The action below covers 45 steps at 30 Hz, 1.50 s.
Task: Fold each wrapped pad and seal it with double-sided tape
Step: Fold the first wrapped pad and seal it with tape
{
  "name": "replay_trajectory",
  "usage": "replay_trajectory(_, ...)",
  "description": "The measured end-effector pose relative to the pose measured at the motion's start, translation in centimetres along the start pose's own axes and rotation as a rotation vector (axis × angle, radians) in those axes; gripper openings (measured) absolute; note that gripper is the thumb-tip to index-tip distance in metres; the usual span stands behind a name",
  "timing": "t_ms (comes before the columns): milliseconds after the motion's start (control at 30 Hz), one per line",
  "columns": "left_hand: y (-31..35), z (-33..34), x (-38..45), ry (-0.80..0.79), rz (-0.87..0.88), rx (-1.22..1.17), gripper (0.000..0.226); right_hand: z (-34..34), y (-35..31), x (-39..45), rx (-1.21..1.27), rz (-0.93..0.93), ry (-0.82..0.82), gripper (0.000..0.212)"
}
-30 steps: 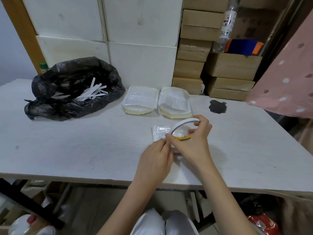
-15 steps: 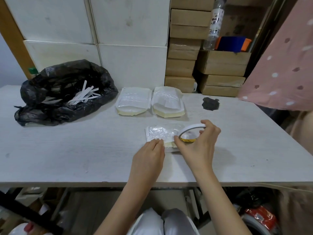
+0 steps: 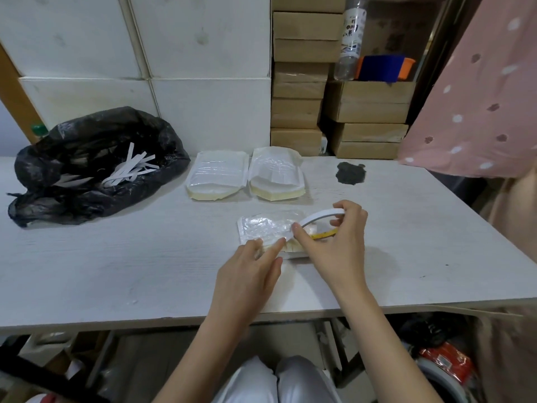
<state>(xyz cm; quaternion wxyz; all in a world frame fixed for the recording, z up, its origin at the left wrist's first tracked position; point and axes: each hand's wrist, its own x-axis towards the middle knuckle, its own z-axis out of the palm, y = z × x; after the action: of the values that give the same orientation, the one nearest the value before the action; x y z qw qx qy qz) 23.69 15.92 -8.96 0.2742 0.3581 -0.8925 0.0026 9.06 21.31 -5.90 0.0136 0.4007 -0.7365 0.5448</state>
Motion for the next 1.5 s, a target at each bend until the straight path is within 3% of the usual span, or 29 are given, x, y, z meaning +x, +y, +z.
replay_trajectory(133,0.0,-0.2,0.0,-0.004,0.000,0.008,0.039,0.1,-1.2,0.0,-0.269,-0.237,0.078,0.066)
replay_trajectory(233,-0.1,-0.1,-0.1,0.003,-0.008,-0.019,0.040,-0.3,-0.8,0.7,-0.359,-0.295,0.143,0.063)
replay_trajectory(500,-0.2,0.0,-0.2,0.011,0.000,-0.072,0.040,-1.2,2.7,0.9,-0.330,-0.142,0.025,0.065)
replay_trajectory(667,-0.6,-1.0,0.2,0.024,-0.302,-0.519,0.034,-0.5,3.7,0.2,-0.343,-0.060,0.027,0.065)
replay_trajectory(733,-0.3,-1.3,0.5,0.046,-0.249,-0.402,0.038,-0.3,3.7,0.2,-0.379,-0.101,0.010,0.066)
replay_trajectory(867,0.9,-0.9,2.5,0.037,0.013,0.055,0.043,-0.8,3.4,0.7,-0.341,-0.053,-0.063,0.068)
replay_trajectory(967,0.8,-0.8,3.7,0.065,0.074,0.195,0.042,-1.2,3.2,1.1,-0.253,-0.024,-0.049,0.057)
replay_trajectory(1200,0.4,-1.2,3.4,0.003,0.047,0.214,0.026,-1.6,1.9,2.0,-0.422,-0.275,0.152,0.050)
replay_trajectory(1500,0.4,-0.9,3.3,0.043,0.011,0.238,0.029,-1.8,4.5,1.6,-0.524,-0.240,0.042,0.053)
